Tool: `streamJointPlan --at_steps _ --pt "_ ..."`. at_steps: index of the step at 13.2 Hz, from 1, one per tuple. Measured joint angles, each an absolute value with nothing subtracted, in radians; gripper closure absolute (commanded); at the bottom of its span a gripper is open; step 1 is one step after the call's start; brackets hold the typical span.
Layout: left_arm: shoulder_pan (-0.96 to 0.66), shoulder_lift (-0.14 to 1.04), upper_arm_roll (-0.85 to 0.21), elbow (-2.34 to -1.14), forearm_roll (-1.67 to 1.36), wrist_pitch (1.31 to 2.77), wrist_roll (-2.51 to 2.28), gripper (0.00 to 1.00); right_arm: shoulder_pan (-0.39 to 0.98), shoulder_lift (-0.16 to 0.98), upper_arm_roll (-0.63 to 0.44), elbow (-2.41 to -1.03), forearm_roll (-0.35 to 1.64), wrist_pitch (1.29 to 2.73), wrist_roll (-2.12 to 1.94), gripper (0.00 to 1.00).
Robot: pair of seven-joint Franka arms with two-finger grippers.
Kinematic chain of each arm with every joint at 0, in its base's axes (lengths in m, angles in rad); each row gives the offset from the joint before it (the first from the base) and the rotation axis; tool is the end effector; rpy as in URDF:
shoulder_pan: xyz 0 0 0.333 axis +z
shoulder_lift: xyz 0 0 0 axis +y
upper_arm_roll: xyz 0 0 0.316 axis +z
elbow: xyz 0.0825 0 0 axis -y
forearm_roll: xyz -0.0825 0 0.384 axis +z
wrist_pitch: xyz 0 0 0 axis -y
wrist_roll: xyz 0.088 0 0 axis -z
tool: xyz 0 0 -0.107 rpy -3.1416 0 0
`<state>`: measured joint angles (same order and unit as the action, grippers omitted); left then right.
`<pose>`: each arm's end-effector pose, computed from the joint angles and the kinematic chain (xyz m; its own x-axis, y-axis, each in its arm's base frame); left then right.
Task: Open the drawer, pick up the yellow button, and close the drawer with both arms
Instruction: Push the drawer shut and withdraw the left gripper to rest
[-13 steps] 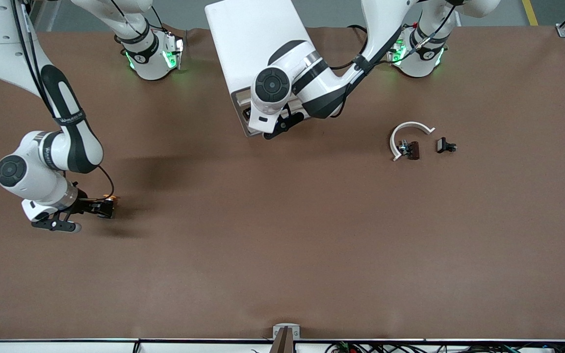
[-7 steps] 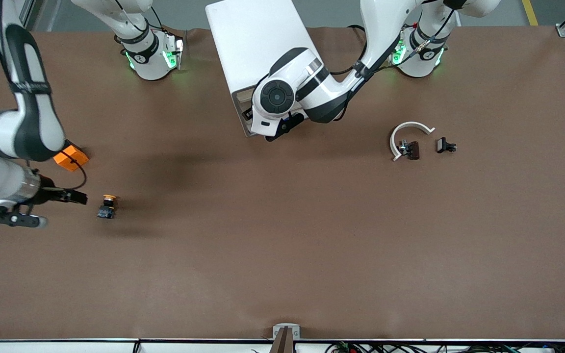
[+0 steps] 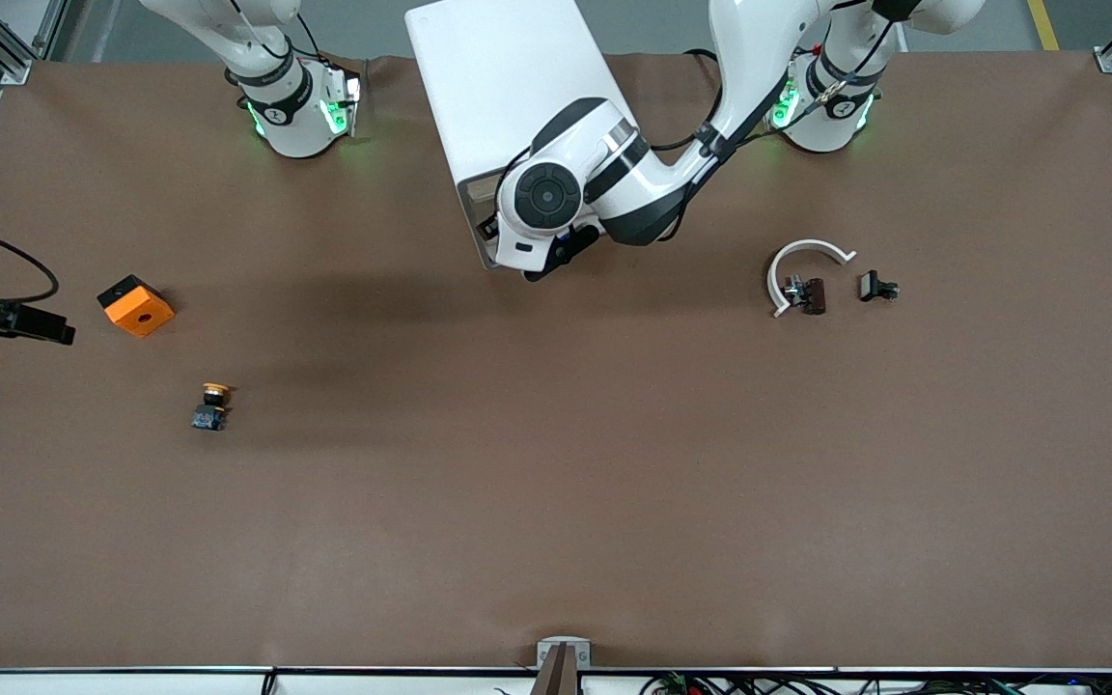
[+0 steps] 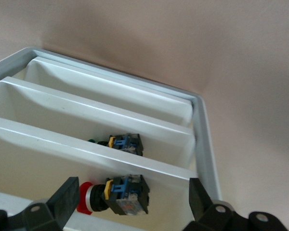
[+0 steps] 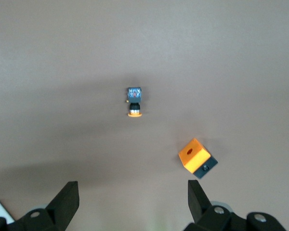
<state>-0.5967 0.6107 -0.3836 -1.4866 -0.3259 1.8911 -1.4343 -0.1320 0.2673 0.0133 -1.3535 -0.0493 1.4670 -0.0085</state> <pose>0.4004 -0.5613 0.3328 0.6757 0.5398 -0.5021 0.5551 -0.8207 -0.1353 0.6161 -0.0803 0.5601 0.9816 -0.1136 -0.1534 -0.1080 -0.9932 0.0444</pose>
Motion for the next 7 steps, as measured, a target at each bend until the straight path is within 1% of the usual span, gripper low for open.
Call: streamJointPlan --at_steps 3,5,7 --pt "-0.572 0.607 -0.338 -1.449 -0.23 1.892 -1.435 0.0 -0.132 0.271 0.012 -1.282 -0.065 1.412 -0.008 0.0" --pt "-0.511 0.595 -0.331 -1.429 -0.167 1.892 -1.435 0.0 -0.133 0.272 0.009 -1.215 -0.066 1.378 -0.011 0.0" --pt "-0.435 0.566 -0.33 -1.41 -0.127 1.888 -1.411 0.0 -0.128 0.27 0.013 -1.177 -0.066 1.348 -0.011 0.0"
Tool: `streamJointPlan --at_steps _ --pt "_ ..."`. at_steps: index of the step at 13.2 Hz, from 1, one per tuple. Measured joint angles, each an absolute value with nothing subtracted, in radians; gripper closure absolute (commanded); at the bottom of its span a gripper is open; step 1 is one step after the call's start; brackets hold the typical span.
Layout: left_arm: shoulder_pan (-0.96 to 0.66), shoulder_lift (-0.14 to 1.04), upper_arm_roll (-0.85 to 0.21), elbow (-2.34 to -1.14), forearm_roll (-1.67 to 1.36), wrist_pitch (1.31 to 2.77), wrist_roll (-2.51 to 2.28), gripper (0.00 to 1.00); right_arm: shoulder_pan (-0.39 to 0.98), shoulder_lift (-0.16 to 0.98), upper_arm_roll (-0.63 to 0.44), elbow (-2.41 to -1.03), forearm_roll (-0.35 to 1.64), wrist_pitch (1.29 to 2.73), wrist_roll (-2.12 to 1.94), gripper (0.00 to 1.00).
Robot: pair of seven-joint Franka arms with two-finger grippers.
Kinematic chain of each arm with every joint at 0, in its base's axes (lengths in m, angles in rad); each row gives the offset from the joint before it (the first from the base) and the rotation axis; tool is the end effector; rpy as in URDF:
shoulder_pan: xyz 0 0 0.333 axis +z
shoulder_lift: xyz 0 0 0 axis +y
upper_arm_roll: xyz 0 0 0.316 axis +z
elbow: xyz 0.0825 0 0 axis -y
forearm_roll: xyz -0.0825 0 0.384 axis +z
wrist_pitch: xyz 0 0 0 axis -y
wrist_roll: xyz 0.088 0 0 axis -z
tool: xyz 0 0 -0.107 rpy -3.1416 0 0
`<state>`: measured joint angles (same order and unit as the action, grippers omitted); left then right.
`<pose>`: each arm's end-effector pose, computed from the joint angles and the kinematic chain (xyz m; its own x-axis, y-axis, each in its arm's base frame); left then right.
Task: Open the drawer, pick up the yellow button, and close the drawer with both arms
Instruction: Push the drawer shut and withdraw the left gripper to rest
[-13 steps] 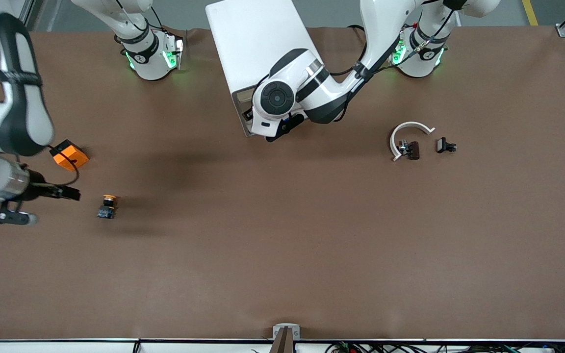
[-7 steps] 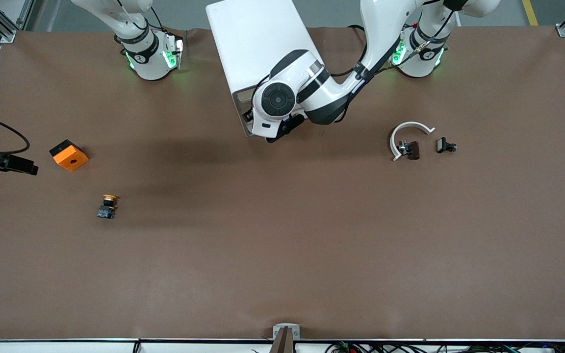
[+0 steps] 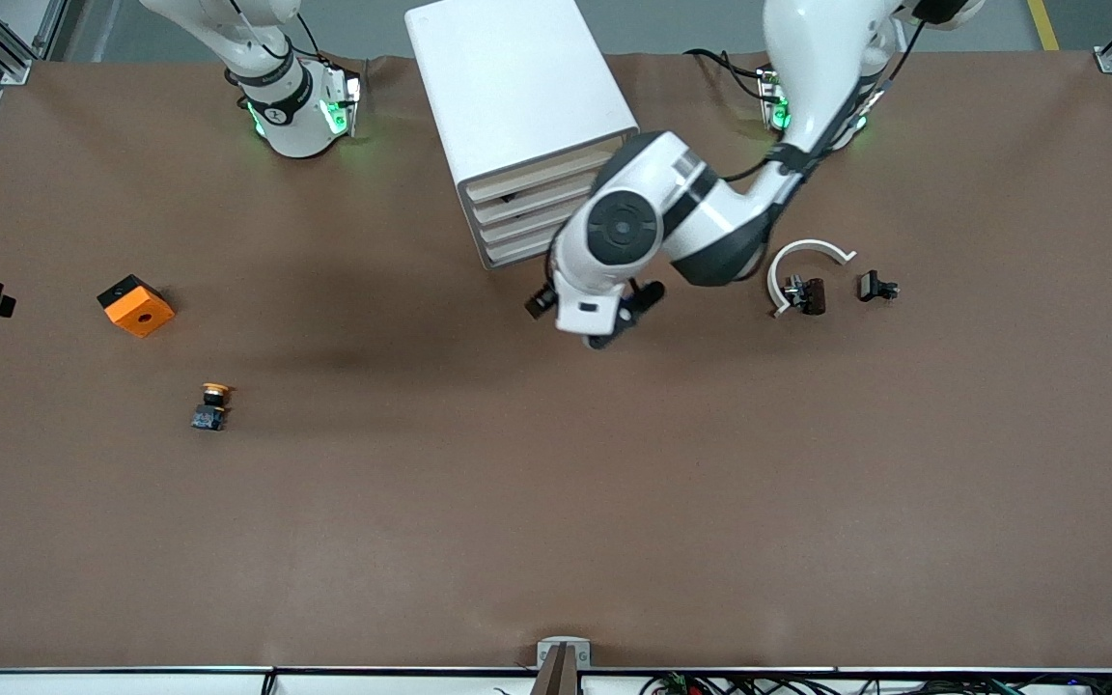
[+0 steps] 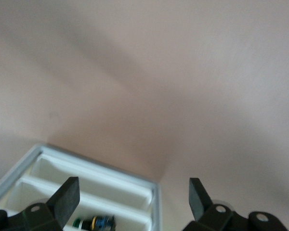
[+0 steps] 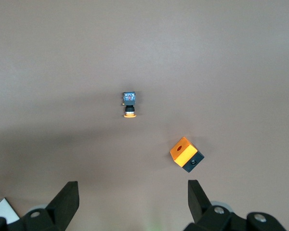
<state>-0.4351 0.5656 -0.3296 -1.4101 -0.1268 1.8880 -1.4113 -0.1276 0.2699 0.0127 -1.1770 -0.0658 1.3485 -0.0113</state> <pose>0.5292 -0.4612 0.3846 0.7074 0.6421 -0.2954 0.6662 -0.7453 -0.0245 0.6065 -0.0795 0.6300 0.9882 -0.1174 -0.0985 -0.1118 -0.9919 0.0608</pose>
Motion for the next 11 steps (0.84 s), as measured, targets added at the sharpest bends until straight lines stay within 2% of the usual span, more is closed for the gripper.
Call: streamJointPlan --at_steps 3,8,11 --pt "-0.323 0.49 -0.328 -1.402 -0.112 1.817 -1.254 0.0 -0.105 0.253 0.019 -1.154 -0.048 1.306 -0.011 0.0" --pt "-0.164 0.316 -0.327 -1.397 -0.084 1.527 -0.875 0.0 -0.123 0.188 0.009 -1.156 0.042 1.237 -0.011 0.0" --pt "-0.082 0.222 -0.323 -1.405 -0.083 1.423 -0.68 0.0 -0.123 0.153 0.013 -1.212 0.042 1.251 -0.011 0.0"
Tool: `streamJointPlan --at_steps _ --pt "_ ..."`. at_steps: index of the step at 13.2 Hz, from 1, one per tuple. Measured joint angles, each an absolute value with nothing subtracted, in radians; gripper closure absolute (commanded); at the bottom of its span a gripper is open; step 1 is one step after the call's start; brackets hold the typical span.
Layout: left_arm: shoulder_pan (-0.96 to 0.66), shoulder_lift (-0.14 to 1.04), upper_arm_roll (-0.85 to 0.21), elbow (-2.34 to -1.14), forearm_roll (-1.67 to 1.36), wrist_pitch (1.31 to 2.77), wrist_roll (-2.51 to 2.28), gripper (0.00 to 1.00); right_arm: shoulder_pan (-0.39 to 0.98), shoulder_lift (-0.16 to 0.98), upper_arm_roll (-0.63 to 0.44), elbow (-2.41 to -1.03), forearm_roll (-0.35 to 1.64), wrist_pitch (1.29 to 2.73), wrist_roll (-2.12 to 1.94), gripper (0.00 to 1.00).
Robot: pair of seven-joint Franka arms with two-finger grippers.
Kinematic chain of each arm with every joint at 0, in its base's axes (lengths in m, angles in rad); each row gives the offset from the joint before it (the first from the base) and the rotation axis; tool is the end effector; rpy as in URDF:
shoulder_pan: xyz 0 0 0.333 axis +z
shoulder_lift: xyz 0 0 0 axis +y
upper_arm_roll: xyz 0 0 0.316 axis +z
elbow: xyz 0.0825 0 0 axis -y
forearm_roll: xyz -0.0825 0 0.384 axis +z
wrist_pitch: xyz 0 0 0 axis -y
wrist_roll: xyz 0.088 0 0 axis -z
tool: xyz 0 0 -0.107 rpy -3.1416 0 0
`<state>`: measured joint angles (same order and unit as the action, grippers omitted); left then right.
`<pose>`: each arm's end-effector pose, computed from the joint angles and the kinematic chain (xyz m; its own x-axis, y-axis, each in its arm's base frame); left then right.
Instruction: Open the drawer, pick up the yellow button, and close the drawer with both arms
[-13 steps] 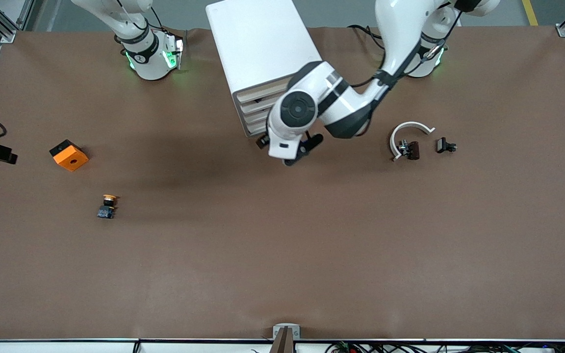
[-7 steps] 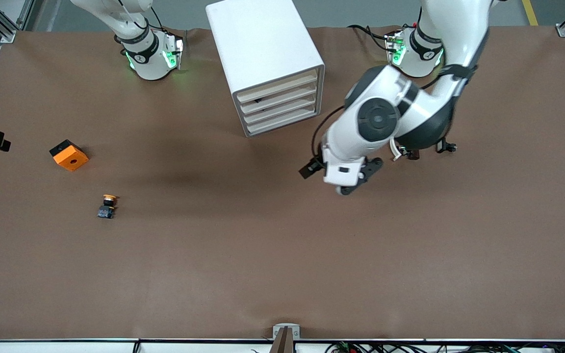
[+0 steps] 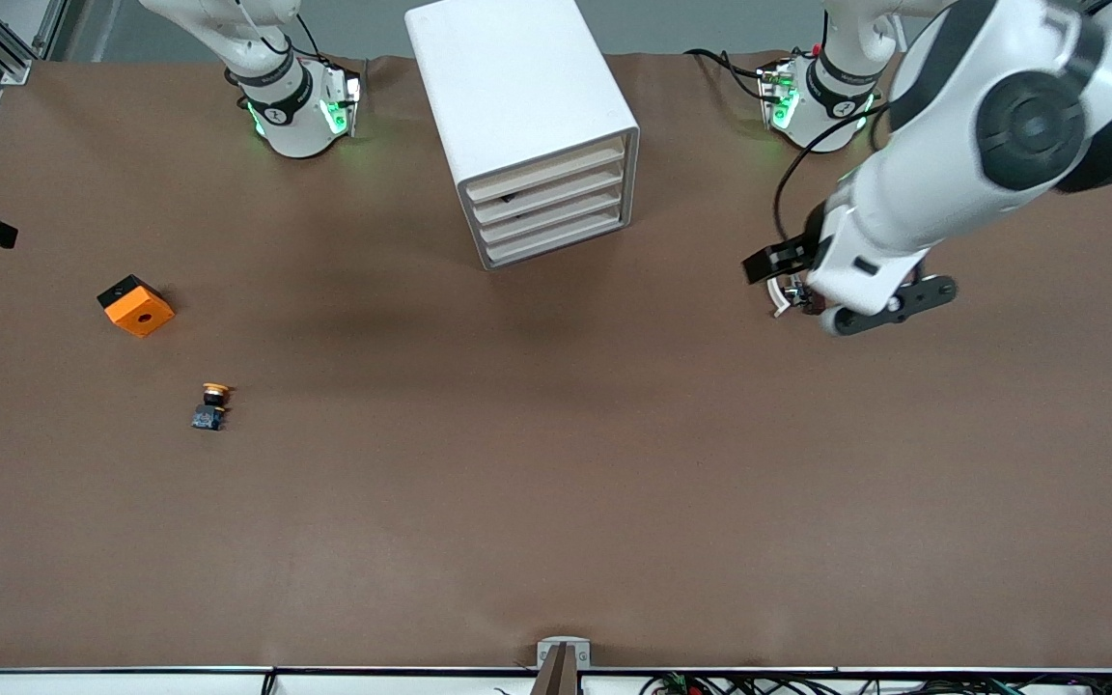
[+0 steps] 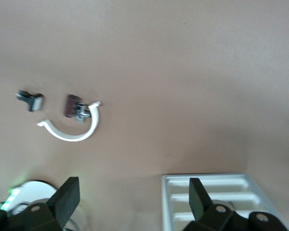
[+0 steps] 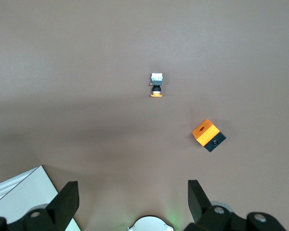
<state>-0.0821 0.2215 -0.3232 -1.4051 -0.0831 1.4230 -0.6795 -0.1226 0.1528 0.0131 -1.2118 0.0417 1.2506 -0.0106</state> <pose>0.5556 -0.2264 0.5687 0.9347 0.2593 -0.2431 0.2672 -0.9637 -0.0006 0.5610 -0.0570 0.6759 0.9900 -0.0849 -0.1130 -0.0904 -0.9949 -0.0440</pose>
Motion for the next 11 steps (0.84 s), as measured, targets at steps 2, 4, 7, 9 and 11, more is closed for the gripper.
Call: streamJointPlan --at_steps 2,4,7,9,11 --pt "-0.065 0.159 -0.271 -1.438 -0.081 1.381 -0.534 0.0 -0.12 0.125 0.014 -1.265 0.042 1.278 -0.011 0.0" --pt "-0.066 0.069 -0.182 -1.517 -0.081 1.367 -0.367 0.0 -0.097 0.061 0.015 -1.368 0.04 1.355 -0.011 0.0" --pt "-0.063 -0.073 -0.033 -1.665 -0.08 1.379 -0.117 0.0 -0.075 -0.046 0.011 -1.514 0.035 1.414 -0.01 0.0" --pt "-0.05 -0.115 0.013 -1.743 -0.079 1.437 -0.034 0.0 -0.053 -0.07 -0.031 -1.544 0.035 1.422 -0.01 0.0" --pt "-0.049 -0.122 0.016 -1.808 -0.068 1.538 -0.025 0.0 -0.03 -0.071 -0.078 -1.552 0.035 1.428 -0.011 0.0"
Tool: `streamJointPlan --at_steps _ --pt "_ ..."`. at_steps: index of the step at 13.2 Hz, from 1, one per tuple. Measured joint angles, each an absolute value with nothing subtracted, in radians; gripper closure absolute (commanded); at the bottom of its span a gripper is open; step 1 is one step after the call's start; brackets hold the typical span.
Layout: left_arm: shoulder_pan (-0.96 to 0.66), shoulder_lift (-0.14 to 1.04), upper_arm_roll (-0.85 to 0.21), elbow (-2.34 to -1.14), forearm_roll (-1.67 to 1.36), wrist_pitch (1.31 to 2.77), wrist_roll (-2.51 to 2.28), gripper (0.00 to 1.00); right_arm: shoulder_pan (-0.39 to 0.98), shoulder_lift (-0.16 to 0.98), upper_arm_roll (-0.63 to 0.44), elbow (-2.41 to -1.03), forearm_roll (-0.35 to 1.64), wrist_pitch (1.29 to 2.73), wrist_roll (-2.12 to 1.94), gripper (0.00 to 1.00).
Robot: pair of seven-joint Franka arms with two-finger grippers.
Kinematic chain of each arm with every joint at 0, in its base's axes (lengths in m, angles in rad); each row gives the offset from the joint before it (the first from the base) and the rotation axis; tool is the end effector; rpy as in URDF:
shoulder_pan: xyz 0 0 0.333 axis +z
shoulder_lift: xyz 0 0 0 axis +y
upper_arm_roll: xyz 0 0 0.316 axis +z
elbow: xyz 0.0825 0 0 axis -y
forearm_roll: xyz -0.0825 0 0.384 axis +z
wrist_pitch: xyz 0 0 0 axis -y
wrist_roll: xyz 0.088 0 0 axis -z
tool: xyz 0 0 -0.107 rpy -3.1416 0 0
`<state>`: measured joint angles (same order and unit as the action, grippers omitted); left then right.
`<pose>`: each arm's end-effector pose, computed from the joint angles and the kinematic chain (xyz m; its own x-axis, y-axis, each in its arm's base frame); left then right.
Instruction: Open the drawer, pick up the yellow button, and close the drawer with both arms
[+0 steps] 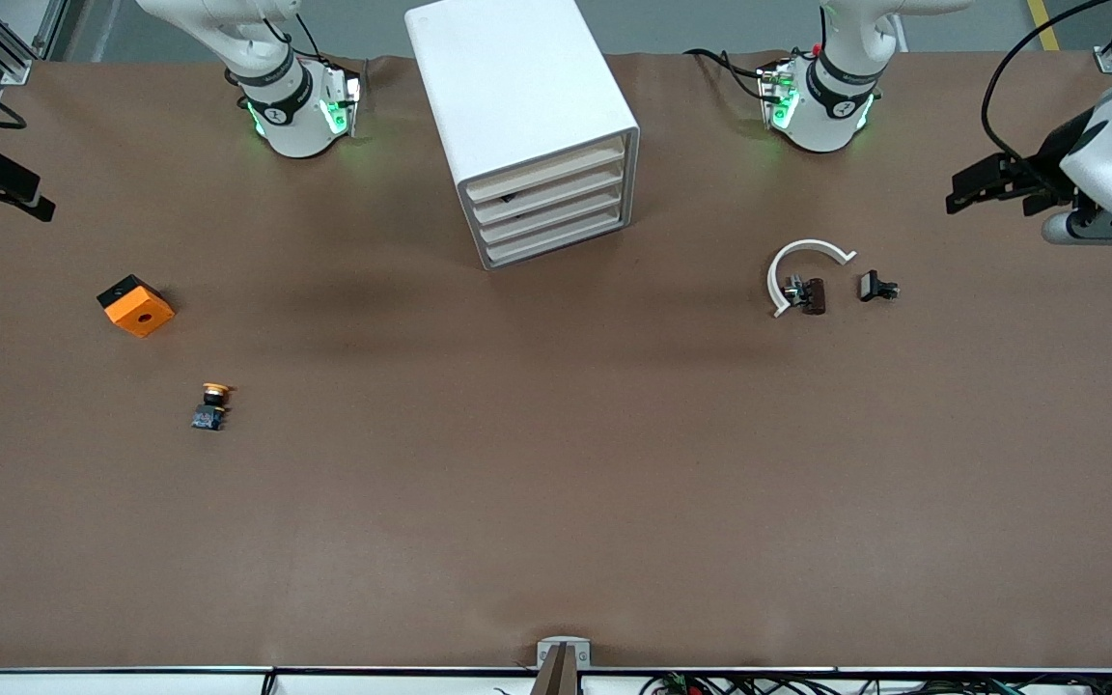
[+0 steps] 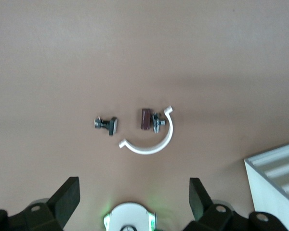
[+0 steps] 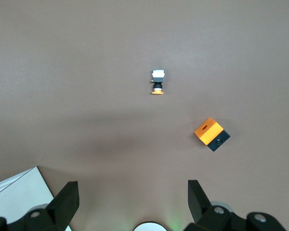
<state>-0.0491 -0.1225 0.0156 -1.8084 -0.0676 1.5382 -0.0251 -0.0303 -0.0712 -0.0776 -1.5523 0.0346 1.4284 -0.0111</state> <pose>0.5050 -0.0239 0.5760 0.9888 -0.0107 -0.1488 -0.0010 -0.9979 0.0653 0.5144 -0.0533 0.6591 0.9945 -0.0911 -0.0523 -0.0933 -0.9948 -0.0405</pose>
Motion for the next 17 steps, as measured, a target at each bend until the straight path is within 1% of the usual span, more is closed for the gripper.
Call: streamJointPlan --at_steps 2,5,8,10,17 --pt "-0.054 -0.119 0.011 -1.836 -0.058 1.614 -0.025 0.0 -0.033 -0.071 -0.082 -1.557 0.035 1.432 -0.011 0.0" --pt "-0.054 -0.11 0.01 -1.784 -0.057 1.647 -0.025 0.0 -0.069 -0.071 -0.041 -1.557 0.035 1.432 -0.011 0.0" --pt "-0.054 -0.083 0.01 -1.69 -0.055 1.617 -0.025 0.0 -0.077 -0.071 -0.032 -1.557 0.035 1.432 -0.005 0.0" --pt "-0.053 -0.069 0.01 -1.655 -0.054 1.585 -0.025 0.0 -0.08 -0.071 -0.03 -1.557 0.035 1.432 0.02 0.0" --pt "-0.054 -0.06 0.01 -1.636 -0.054 1.553 -0.025 0.0 -0.082 -0.073 -0.022 -1.557 0.035 1.432 0.031 0.0"
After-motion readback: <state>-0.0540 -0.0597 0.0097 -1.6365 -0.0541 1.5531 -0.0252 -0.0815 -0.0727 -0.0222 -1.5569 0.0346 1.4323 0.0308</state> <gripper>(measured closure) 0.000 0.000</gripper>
